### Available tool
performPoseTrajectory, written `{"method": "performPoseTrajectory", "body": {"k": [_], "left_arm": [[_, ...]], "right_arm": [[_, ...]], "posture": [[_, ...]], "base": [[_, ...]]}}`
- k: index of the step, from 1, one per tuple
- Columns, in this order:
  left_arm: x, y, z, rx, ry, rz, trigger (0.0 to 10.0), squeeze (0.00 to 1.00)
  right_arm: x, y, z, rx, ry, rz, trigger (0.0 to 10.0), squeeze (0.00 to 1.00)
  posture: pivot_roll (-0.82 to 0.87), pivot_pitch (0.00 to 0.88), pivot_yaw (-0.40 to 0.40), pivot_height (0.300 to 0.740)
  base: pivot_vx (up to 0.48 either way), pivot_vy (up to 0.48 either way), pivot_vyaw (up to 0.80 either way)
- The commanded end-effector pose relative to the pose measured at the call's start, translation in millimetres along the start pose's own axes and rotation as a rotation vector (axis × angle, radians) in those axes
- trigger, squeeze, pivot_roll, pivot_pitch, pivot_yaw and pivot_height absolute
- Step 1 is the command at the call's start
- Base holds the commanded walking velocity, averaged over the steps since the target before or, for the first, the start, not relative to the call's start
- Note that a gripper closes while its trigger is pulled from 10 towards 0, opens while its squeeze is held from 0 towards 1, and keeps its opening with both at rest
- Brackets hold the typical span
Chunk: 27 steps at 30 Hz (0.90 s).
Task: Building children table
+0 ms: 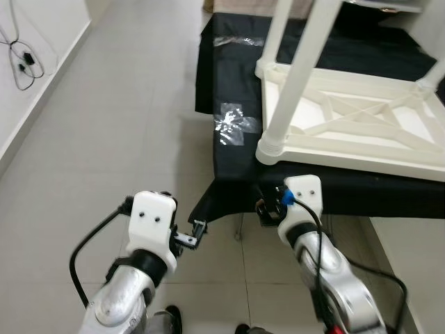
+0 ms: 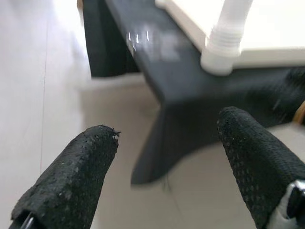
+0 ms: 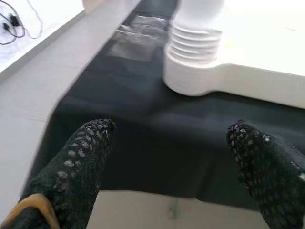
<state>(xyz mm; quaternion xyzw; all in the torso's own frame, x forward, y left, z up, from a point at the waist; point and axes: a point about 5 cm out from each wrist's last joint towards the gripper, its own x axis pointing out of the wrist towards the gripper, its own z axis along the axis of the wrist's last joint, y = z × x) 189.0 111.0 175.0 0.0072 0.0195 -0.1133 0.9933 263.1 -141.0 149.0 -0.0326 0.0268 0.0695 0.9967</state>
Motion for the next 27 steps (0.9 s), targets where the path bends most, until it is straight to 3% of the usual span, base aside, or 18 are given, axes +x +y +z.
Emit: {"method": "performPoseTrajectory", "body": {"k": [1,7,8,13,14,24,27], "left_arm": [[-1.2,1.9,-7,0.011,0.021,0.034,10.0,0.0],[2.0,15.8,-4,0.034,0.002,0.14,10.0,0.0],[5.2,27.8,3,0.051,-0.031,0.207,10.0,0.0],[7.1,38.3,8,0.058,-0.055,0.263,10.0,0.0],[6.6,64.0,17,0.082,-0.095,0.39,10.0,0.0],[-0.6,107.5,41,0.177,-0.191,0.578,10.0,0.0],[-0.9,114.0,47,0.194,-0.211,0.599,10.0,0.0]], "right_arm": [[-2.3,-7.4,-3,0.006,0.0,-0.03,10.0,0.0],[4.3,-9.5,-5,0.015,-0.007,-0.058,10.0,0.0],[11.2,-12.1,-1,0.01,-0.028,-0.077,10.0,0.0],[16.2,-15.6,3,0.007,-0.046,-0.095,10.0,0.0],[27.7,-29.8,7,0.014,-0.068,-0.152,10.0,0.0],[46.2,-51.9,17,0.036,-0.106,-0.257,10.0,0.0],[49.9,-54.6,21,0.037,-0.119,-0.272,10.0,0.0]], "posture": [[0.13,0.147,-0.066,0.74],[0.14,0.117,-0.063,0.74],[0.15,0.107,-0.067,0.74],[0.15,0.102,-0.068,0.74],[0.15,0.086,-0.073,0.74],[0.16,0.08,-0.079,0.74],[0.16,0.083,-0.085,0.74]], "base": [[0.0,0.0,-0.77],[0.0,0.0,-0.78],[0.0,0.0,0.0],[0.0,0.0,0.0],[0.0,0.0,0.0],[0.0,0.0,0.0],[0.0,0.0,0.0]]}}
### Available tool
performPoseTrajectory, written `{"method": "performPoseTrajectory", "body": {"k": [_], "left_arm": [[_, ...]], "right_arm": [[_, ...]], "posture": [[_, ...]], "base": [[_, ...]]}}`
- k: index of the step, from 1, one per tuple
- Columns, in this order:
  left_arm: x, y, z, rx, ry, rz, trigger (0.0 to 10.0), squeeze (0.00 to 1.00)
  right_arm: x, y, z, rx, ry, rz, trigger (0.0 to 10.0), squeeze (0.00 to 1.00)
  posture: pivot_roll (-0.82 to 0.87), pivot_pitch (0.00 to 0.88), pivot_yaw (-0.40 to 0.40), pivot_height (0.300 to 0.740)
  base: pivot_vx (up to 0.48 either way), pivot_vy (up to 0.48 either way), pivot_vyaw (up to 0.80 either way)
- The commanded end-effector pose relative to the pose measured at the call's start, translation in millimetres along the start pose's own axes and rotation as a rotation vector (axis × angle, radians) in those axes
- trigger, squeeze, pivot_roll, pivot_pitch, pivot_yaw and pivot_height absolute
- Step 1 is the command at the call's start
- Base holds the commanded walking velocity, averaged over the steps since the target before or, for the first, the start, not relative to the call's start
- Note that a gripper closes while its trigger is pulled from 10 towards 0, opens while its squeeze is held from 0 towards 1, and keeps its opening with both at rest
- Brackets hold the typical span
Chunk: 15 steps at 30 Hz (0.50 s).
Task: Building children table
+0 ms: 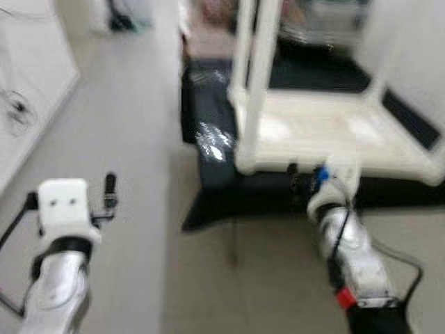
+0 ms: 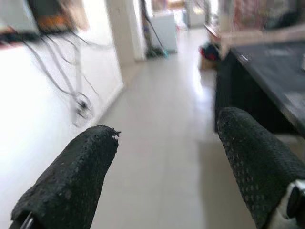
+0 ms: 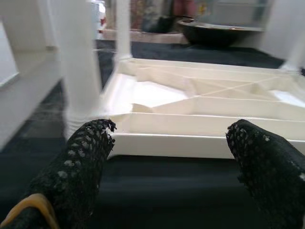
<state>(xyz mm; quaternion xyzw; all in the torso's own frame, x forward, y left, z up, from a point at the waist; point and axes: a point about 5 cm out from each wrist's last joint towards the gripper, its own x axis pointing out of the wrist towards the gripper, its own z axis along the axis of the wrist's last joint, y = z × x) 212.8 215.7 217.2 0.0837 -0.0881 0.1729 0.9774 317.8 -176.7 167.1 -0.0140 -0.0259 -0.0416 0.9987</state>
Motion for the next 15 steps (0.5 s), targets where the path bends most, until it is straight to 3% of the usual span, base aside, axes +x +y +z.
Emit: {"method": "performPoseTrajectory", "body": {"k": [1,12,15], "left_arm": [[5.6,5.1,4,0.022,-0.021,0.019,10.0,0.0],[12.1,10.7,8,0.045,-0.032,0.038,10.0,0.0],[11.6,7.2,6,0.029,-0.023,0.038,10.0,0.0]], "right_arm": [[4.2,-9.7,3,0.001,-0.019,-0.047,10.0,0.0],[5.7,-20.5,5,-0.025,-0.035,-0.132,10.0,0.0],[3.4,-19.8,1,-0.029,-0.026,-0.134,10.0,0.0]], "posture": [[0.16,0.083,-0.085,0.74],[0.16,0.091,-0.085,0.74],[0.15,0.092,-0.085,0.74]], "base": [[0.0,0.0,0.0],[0.0,0.0,0.0],[0.0,0.0,-0.8]]}}
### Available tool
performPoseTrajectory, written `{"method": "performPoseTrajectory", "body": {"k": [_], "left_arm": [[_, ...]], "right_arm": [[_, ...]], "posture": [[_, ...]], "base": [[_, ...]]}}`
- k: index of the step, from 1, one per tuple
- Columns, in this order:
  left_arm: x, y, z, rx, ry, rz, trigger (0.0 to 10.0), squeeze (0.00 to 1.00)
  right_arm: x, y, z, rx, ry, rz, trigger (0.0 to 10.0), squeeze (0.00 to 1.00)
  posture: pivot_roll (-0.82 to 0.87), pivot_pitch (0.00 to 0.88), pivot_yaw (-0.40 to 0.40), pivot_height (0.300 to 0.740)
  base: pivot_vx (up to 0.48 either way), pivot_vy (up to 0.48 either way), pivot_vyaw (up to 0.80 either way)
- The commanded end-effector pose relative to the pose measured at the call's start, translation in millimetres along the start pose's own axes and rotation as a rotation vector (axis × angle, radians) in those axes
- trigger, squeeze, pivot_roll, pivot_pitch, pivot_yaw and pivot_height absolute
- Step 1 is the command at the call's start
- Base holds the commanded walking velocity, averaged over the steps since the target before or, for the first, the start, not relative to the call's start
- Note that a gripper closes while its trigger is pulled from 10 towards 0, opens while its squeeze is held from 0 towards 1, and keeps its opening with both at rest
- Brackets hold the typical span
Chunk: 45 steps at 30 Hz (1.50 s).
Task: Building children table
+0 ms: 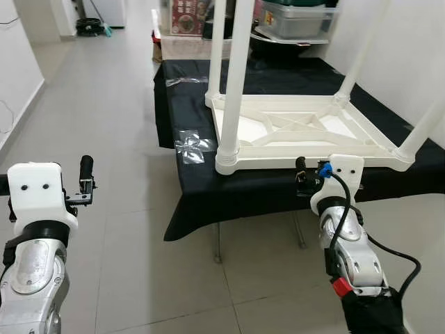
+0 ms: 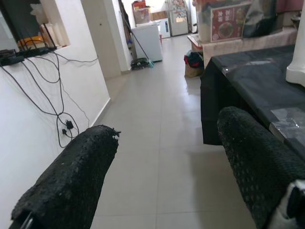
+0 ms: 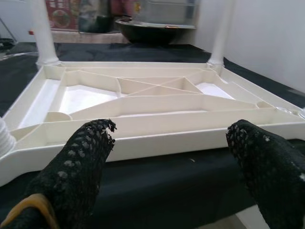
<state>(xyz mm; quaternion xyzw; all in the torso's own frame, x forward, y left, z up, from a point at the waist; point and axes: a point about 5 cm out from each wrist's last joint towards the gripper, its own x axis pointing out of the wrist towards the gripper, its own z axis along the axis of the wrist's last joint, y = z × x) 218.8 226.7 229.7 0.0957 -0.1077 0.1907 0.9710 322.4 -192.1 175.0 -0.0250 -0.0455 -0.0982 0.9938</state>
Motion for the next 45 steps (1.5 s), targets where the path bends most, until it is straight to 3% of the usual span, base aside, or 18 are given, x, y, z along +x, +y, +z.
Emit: {"method": "performPoseTrajectory", "body": {"k": [1,8,17,25,45], "left_arm": [[-0.3,-2.6,-3,0.008,0.018,-0.001,10.0,0.0],[6.0,-1.7,-2,-0.007,0.015,0.007,10.0,0.0],[11.1,5.3,3,0.016,-0.008,0.024,10.0,0.0],[19.6,18.1,5,0.06,-0.027,0.051,10.0,0.0],[21.6,12.1,5,0.058,-0.033,0.02,10.0,0.0]], "right_arm": [[-2.6,-4.8,-6,-0.007,0.012,-0.02,10.0,0.0],[1.6,2.5,-1,0.004,-0.018,-0.01,10.0,0.0],[20.8,-11.2,19,0.014,-0.087,-0.112,10.0,0.0],[30.5,-22.9,23,0.01,-0.095,-0.159,10.0,0.0],[34.7,-21.6,22,0.018,-0.111,-0.15,10.0,0.0]], "posture": [[0.15,0.092,-0.085,0.74],[0.16,0.096,-0.082,0.74],[0.16,0.099,-0.082,0.74],[0.16,0.102,-0.079,0.74],[0.16,0.103,-0.074,0.74]], "base": [[0.0,0.0,-0.8],[0.0,0.0,0.0],[0.027,0.0,0.0],[0.282,0.0,0.0],[0.341,0.0,0.0]]}}
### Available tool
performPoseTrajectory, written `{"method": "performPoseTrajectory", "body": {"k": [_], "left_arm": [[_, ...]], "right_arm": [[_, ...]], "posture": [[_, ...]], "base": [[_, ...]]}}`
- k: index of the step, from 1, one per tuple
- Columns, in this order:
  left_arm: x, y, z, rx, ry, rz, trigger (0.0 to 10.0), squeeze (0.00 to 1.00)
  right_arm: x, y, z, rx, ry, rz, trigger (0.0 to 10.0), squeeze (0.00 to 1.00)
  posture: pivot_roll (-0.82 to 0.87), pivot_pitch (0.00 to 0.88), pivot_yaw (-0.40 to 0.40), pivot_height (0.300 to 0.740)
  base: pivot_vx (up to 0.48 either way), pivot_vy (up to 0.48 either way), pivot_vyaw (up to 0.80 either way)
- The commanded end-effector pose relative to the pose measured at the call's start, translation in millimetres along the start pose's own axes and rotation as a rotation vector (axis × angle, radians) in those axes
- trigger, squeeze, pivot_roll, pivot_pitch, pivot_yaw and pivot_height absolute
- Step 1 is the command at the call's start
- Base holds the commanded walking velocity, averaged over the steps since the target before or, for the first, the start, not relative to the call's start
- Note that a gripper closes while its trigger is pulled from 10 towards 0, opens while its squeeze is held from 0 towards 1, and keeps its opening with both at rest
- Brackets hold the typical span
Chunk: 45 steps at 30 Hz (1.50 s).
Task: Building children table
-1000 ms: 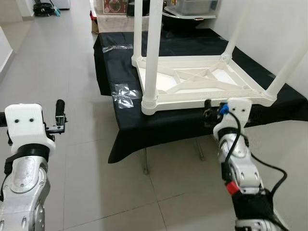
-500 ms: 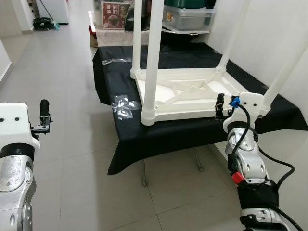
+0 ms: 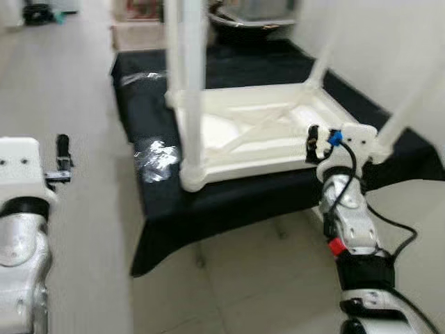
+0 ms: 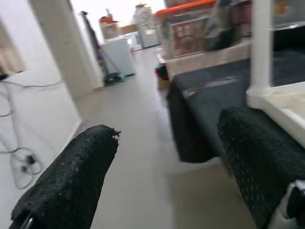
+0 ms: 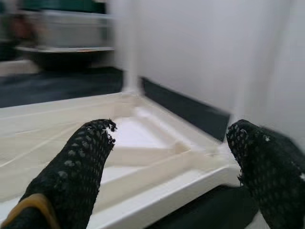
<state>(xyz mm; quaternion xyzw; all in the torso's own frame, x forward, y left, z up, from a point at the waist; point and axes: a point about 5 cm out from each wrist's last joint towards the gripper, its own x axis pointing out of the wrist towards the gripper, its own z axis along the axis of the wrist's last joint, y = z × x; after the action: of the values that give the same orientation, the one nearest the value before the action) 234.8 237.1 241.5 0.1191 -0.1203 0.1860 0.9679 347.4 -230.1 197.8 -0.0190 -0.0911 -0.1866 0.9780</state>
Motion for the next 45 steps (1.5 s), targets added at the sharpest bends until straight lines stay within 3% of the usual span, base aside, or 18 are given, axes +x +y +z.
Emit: {"method": "performPoseTrajectory", "body": {"k": [1,13,18,22,23,26,33,34,35,37,42,45], "left_arm": [[0.4,7.1,-1,0.019,0.003,0.031,10.0,0.0],[0.0,8.8,-3,-0.002,0.022,0.065,10.0,0.0],[-3.4,6.0,-9,-0.013,0.053,0.058,10.0,0.0],[-22.0,-11.3,-30,-0.043,0.136,-0.043,10.0,0.0],[-22.0,-11.3,-30,-0.043,0.136,-0.043,10.0,0.0],[-39.6,-27.4,-44,-0.06,0.193,-0.111,10.0,0.0],[-47.2,-36.0,-49,-0.076,0.219,-0.14,10.0,0.0],[-48.2,-36.9,-49,-0.072,0.219,-0.15,10.0,0.0],[-48.2,-36.9,-49,-0.072,0.219,-0.15,10.0,0.0],[-54.1,-43.6,-50,-0.096,0.213,-0.227,10.0,0.0],[-61.3,-50.8,-50,-0.132,0.216,-0.299,10.0,0.0],[-79.2,-68.8,-50,-0.196,0.243,-0.451,10.0,0.0]], "right_arm": [[-0.9,11.6,3,0.01,-0.023,0.033,10.0,0.0],[-2.2,15.9,4,0.006,-0.031,0.055,10.0,0.0],[-2.0,22.6,-1,0.044,0.004,0.133,10.0,0.0],[-0.9,34.3,-3,0.141,0.014,0.358,10.0,0.0],[-0.9,34.3,-3,0.141,0.014,0.358,10.0,0.0],[7.1,20.2,-9,0.145,0.068,0.487,10.0,0.0],[13.6,-1.0,-11,0.104,0.152,0.661,10.0,0.0],[10.8,-6.4,-14,0.099,0.2,0.758,10.0,0.0],[10.8,-6.4,-14,0.099,0.2,0.758,10.0,0.0],[-3.1,-19.7,-19,0.08,0.3,1.022,10.0,0.0],[-13.5,-26.3,-20,0.078,0.337,1.188,10.0,0.0],[-18.6,-22.7,-9,0.112,0.315,1.343,10.0,0.0]], "posture": [[0.16,0.103,-0.074,0.74],[0.15,0.093,-0.074,0.74],[0.15,0.088,-0.075,0.74],[0.15,0.081,-0.075,0.74],[0.15,0.081,-0.075,0.74],[0.15,0.08,-0.078,0.74],[0.14,0.083,-0.075,0.74],[0.14,0.086,-0.075,0.74],[0.14,0.086,-0.075,0.74],[0.14,0.093,-0.082,0.74],[0.14,0.097,-0.082,0.74],[0.15,0.103,-0.081,0.74]], "base": [[0.349,0.0,0.0],[0.087,0.0,0.0],[0.0,0.0,0.0],[0.0,0.0,0.0],[0.0,0.0,0.0],[0.0,0.0,0.0],[0.0,0.0,0.0],[0.0,0.0,0.0],[0.0,0.0,0.0],[0.0,0.0,0.0],[0.0,0.0,0.0],[0.0,0.0,0.0]]}}
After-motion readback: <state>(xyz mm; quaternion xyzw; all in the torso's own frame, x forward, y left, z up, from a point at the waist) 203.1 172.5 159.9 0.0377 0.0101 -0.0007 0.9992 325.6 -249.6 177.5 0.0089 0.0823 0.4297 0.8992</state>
